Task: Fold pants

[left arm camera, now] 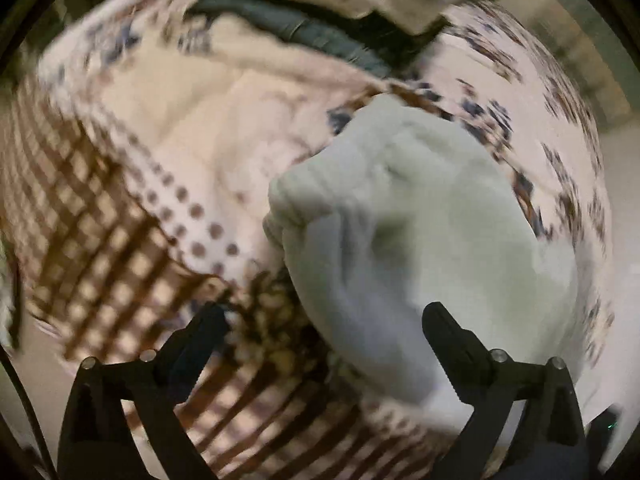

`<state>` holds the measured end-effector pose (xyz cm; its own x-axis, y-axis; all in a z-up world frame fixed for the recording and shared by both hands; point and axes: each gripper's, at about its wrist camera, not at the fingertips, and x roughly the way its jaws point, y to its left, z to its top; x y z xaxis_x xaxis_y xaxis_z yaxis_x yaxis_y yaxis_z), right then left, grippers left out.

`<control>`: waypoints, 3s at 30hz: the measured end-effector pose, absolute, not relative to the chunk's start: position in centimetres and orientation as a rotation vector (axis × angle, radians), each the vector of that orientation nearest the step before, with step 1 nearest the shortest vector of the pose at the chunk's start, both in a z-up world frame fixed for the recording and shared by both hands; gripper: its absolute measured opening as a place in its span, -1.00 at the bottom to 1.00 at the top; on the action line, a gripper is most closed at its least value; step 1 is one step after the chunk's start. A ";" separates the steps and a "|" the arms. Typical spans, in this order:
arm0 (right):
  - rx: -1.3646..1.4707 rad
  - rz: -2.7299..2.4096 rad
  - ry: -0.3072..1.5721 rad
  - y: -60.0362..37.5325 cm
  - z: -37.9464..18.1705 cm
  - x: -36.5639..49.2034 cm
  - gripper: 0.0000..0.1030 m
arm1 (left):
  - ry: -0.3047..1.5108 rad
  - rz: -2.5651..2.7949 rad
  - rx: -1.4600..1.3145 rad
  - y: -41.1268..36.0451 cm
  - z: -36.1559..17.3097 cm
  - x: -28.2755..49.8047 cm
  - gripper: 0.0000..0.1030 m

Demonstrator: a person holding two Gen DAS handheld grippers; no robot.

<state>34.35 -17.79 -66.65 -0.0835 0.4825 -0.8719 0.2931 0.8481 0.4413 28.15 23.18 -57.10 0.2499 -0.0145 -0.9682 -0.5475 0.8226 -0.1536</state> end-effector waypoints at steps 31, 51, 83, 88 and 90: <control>0.207 0.727 1.866 -1.6 -69.9 61.9 0.26 | 1.532 0.341 -0.658 16.6 -58.1 43.7 0.97; 0.338 0.940 1.608 -7.4 -61.3 48.2 -0.83 | 1.817 0.416 -1.030 15.1 -65.4 44.3 0.97; 0.558 1.207 2.038 1.9 -71.2 54.6 -0.64 | 1.536 0.235 -1.283 19.1 -65.9 38.1 0.28; 0.682 1.046 1.919 -4.0 -69.0 60.1 -0.70 | 1.546 0.178 -1.333 20.4 -66.5 38.2 0.30; 0.669 0.967 1.929 -5.3 -69.3 60.8 -0.71 | 1.567 0.172 -1.332 20.5 -66.4 38.3 0.30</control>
